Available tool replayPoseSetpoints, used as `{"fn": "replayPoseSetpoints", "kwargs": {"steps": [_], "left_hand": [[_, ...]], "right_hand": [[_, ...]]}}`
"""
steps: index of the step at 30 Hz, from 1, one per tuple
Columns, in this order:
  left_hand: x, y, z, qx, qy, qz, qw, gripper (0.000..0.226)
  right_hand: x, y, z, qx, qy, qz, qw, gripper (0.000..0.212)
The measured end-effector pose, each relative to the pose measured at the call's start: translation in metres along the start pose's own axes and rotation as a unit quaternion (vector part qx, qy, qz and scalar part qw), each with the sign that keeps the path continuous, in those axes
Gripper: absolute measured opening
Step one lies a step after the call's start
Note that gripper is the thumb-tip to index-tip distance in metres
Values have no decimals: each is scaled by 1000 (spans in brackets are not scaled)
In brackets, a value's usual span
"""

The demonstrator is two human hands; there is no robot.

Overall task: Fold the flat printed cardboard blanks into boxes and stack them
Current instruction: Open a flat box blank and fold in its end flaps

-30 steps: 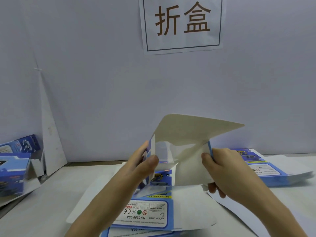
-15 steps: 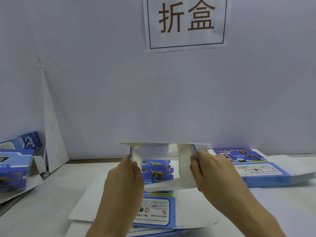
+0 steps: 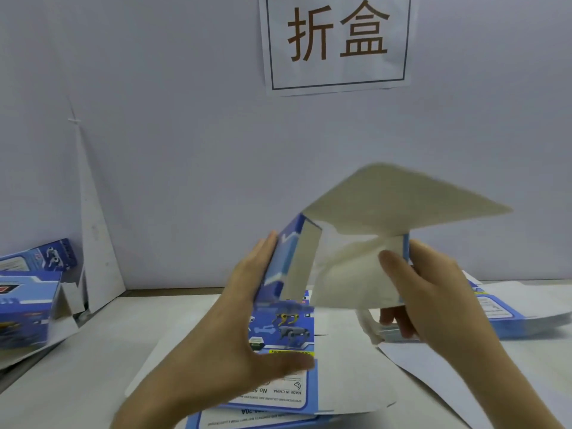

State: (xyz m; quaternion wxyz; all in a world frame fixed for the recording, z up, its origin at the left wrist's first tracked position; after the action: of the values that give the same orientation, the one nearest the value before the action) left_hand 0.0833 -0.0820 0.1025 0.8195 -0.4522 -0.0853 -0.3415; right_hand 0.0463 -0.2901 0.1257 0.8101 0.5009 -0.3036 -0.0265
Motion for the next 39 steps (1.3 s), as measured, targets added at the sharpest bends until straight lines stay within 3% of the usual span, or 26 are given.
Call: {"fn": "replayPoseSetpoints", "kwargs": {"steps": [2,5,10,15,18,20,24,25,27,30,32,34,39], "left_hand": [[4,-4,7,36,-113,-62,991,102],[4,-9,12,101,-259,-132,951,104],[6,-4,-15,281,-241,-120,921,124],[5,-4,-26,291,-224,-132,921,99],[2,-9,-26,276,-215,-182,919,80],[0,-13,-21,284,-211,-198,914,64],[5,-3,-19,323,-180,-157,916,81],[6,-1,-20,312,-168,-151,923,86],[8,9,-19,253,-138,-123,949,101],[6,10,-5,230,-165,-138,949,124],[2,4,8,223,-196,-157,942,123],[-1,-1,18,231,-210,-182,932,121],[-3,-9,16,222,-198,-230,927,118]], "right_hand": [[-2,-4,-2,96,27,-50,994,17],[-7,-11,-17,218,62,-145,963,15],[-19,-8,-43,279,176,-199,923,22],[-20,-6,-45,206,207,-177,940,27],[-17,-10,-36,140,210,-180,951,50],[-14,-14,-28,96,188,-178,961,53],[3,-13,1,226,1,-100,969,13],[4,-10,5,235,-8,-80,969,16],[5,-5,8,235,13,-42,971,25],[4,4,10,233,69,12,970,25],[3,8,12,236,111,45,964,18],[2,10,13,243,138,60,958,24],[7,-1,8,307,74,25,948,25]]}}
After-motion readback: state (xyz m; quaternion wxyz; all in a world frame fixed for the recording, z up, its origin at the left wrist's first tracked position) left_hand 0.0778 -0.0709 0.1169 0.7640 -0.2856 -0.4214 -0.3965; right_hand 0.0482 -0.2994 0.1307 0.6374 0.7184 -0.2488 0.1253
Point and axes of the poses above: each hand's wrist, its own x-axis towards the middle knuckle, its own z-axis out of the back of the hand, y = z × x, the point moved 7 cm from there along x, towards the middle knuckle, and after that the axes turned 1 degree about -z, right-handed, at the moved point
